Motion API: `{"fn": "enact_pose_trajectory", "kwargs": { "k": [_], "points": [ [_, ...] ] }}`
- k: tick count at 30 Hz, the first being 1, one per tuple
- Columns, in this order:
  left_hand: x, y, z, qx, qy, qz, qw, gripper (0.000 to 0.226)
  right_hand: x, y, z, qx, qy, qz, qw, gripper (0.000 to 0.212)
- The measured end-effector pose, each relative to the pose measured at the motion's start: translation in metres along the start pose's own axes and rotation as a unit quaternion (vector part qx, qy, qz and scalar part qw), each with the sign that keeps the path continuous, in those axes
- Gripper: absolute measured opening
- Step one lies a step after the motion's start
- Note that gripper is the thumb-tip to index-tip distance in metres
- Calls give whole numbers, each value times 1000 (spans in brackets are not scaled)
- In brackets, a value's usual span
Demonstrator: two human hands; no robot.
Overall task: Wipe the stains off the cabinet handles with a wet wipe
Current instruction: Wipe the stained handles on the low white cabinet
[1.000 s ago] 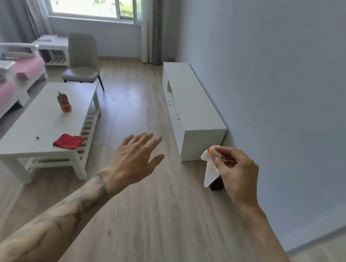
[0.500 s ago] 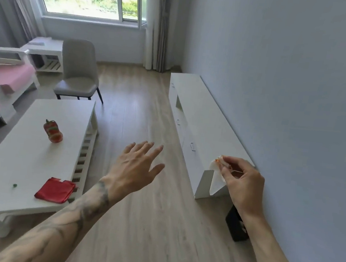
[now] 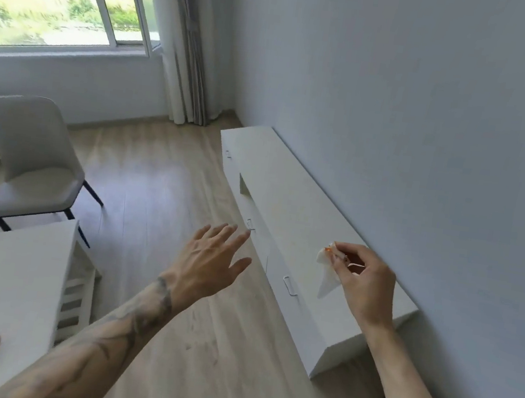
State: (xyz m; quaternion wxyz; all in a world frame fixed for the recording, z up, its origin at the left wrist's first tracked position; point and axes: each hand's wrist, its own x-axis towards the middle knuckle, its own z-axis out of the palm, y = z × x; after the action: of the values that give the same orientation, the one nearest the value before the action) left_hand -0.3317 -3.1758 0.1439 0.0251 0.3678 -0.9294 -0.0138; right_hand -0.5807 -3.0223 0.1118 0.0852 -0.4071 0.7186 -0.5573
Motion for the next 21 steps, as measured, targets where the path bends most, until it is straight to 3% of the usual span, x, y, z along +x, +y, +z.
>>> {"fn": "enact_pose_trajectory", "kwargs": {
  "k": [7, 12, 17, 21],
  "points": [
    [192, -58, 20, -15, -12, 85, 996, 67, 122, 31, 64, -31, 49, 53, 997, 15],
    [327, -93, 81, -37, -33, 173, 984, 67, 180, 80, 113, -66, 129, 113, 983, 21],
    [445, -116, 160, -29, -102, 300, 948, 64, 206, 137, 185, -74, 237, 218, 944, 27],
    [517, -127, 228, -34, -123, 388, 913, 76, 209, 175, 253, -82, 313, 294, 899, 25]
  ]
}}
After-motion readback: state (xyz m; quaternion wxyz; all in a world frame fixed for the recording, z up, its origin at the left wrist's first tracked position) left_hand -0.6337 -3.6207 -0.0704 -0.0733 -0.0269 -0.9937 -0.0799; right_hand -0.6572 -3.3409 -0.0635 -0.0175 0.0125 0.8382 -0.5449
